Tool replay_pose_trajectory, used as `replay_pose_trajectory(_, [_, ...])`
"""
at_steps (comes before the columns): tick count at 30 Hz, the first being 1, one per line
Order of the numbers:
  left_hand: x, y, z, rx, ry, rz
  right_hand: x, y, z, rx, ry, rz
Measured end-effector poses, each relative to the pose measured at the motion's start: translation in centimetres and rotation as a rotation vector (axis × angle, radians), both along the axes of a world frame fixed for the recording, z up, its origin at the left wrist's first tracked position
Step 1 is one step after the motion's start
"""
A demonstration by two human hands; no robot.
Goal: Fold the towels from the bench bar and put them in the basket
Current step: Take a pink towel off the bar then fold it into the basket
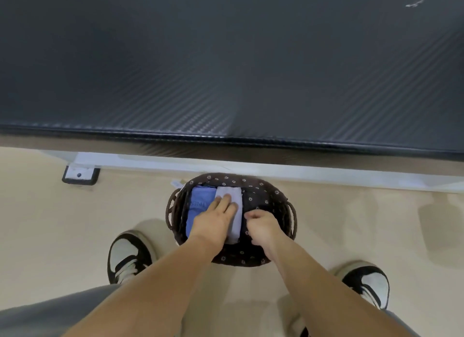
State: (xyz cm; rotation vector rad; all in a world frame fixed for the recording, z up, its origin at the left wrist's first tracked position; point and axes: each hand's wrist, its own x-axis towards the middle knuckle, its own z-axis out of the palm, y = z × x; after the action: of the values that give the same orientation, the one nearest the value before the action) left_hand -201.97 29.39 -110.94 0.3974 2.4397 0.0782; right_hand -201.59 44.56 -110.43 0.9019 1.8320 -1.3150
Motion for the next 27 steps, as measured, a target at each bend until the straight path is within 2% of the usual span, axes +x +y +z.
replay_pose_trajectory(3, [-0.3,0.6,1.5,-0.040,-0.044,-0.036,0.0,0.2,2.2,0.012,0.028,0.082])
replay_pose_trajectory(8, [-1.4,1.7,7.6,0.034,-0.121,-0.062,-1.2,1.7,9.0,0.140,0.122,0.396])
replay_pose_trajectory(11, [-1.1,2.7,12.4,0.230,-0.036,-0.013,-1.9,3.1,14.8,0.202,0.156,0.609])
replay_pose_trajectory(16, [-0.2,5.6,21.8,0.500,0.142,0.006,-0.9,6.4,26.0,0.306,0.203,0.747])
replay_pose_trajectory(18, [0.1,7.4,25.3,0.583,0.179,0.014,0.1,8.3,30.2,0.364,0.303,0.711])
replay_pose_trajectory(22, [0.8,12.1,31.8,0.757,0.176,0.044,2.6,13.4,37.3,0.412,0.560,0.465])
replay_pose_trajectory(27, [2.1,20.3,39.2,0.936,0.185,-0.048,5.3,20.2,43.4,0.512,0.937,0.010])
